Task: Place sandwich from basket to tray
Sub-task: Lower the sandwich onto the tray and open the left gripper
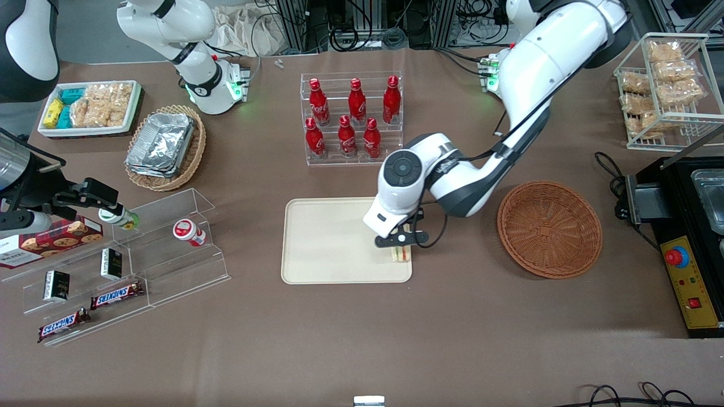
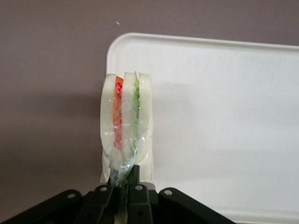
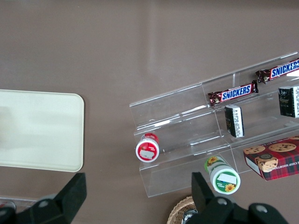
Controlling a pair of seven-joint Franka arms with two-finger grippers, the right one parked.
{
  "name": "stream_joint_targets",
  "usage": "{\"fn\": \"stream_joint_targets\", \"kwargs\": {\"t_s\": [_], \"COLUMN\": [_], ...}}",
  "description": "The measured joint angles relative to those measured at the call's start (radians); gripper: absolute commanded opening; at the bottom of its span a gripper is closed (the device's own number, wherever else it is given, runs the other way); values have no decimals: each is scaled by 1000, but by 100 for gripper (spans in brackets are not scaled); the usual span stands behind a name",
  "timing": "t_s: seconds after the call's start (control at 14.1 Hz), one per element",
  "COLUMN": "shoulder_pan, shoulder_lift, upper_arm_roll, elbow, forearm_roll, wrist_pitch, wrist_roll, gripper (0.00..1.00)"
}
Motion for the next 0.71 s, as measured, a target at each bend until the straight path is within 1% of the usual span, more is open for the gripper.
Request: {"fn": "stream_joint_targets", "kwargs": {"t_s": [0.07, 0.14, 0.21, 0.28, 0.43, 0.5, 0.71], "shoulder_pan": [-17, -26, -29, -29, -27, -25, -12], "shoulder_lift": [12, 21, 27, 29, 29, 29, 6], "upper_arm_roll": [11, 17, 19, 21, 26, 28, 28], "elbow": [1, 2, 3, 3, 7, 12, 40], "forearm_roll": [5, 7, 8, 8, 9, 9, 9], "wrist_pitch": [17, 28, 34, 35, 32, 17, -96], "wrist_roll": [-11, -15, -16, -16, -16, -16, 0], "gripper": [1, 22, 57, 78, 87, 88, 88]}}
